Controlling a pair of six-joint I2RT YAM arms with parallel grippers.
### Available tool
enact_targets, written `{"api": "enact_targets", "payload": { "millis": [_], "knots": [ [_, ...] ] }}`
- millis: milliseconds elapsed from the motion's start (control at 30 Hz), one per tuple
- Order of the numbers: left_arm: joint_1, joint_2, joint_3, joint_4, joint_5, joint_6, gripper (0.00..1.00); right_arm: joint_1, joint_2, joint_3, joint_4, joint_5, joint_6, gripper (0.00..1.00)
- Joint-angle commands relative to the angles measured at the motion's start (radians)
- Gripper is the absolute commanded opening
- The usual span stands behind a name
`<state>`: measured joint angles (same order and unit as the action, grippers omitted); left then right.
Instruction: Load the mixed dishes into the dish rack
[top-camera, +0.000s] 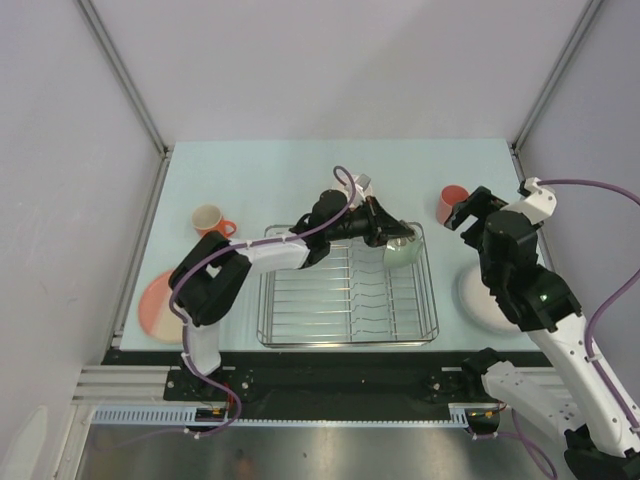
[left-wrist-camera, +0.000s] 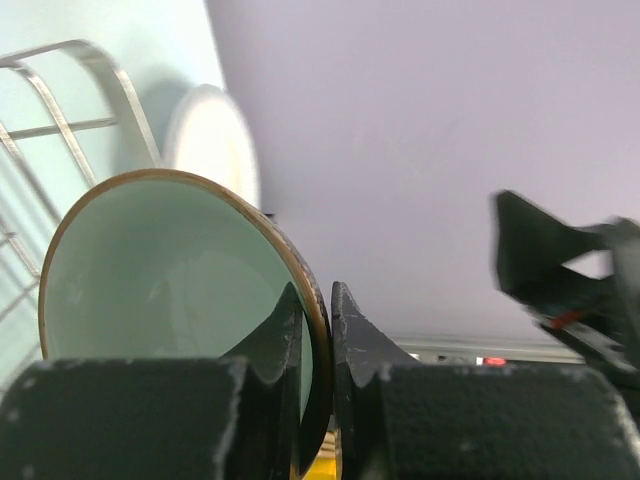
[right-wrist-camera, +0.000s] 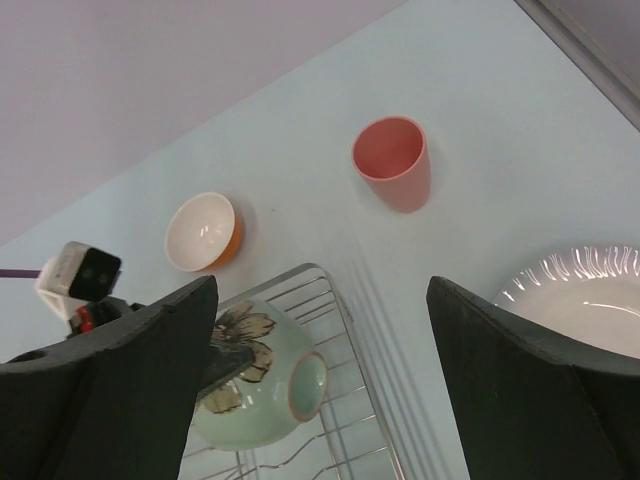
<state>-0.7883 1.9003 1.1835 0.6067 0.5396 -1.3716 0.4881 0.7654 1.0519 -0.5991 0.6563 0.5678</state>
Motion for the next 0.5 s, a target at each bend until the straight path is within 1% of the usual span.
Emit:
{"api": "enact_targets", "payload": {
  "millis": [0,133,267,300,367,467],
  "knots": [
    [-0.034,0.032,0.077,0.027,-0.039,0.052,0.0,0.006,-0.041,0.053,0.005,-0.004,0.023,0.91],
    [-0.042,0.063,0.065,0.021,-0.047,0.077,0.0,0.006,-0.052,0.051,-0.007,-0.003,0.02,0.92],
    [-0.045,0.056,0.03,0.018,-0.055,0.091,0.0,0.006,-0.049,0.036,-0.007,-0.004,0.024,0.92],
    [-0.045,0.048,0.022,0.018,-0.061,0.092,0.03,0.006,-0.048,0.031,-0.005,-0.007,0.026,0.93],
    [-0.045,0.045,0.01,0.019,-0.064,0.095,0.16,0.006,-0.04,0.025,0.001,-0.015,0.027,0.93],
    [-0.045,0.043,-0.001,0.033,-0.069,0.097,0.17,0.006,-0.035,0.022,0.004,-0.023,0.03,0.93]
  ]
}}
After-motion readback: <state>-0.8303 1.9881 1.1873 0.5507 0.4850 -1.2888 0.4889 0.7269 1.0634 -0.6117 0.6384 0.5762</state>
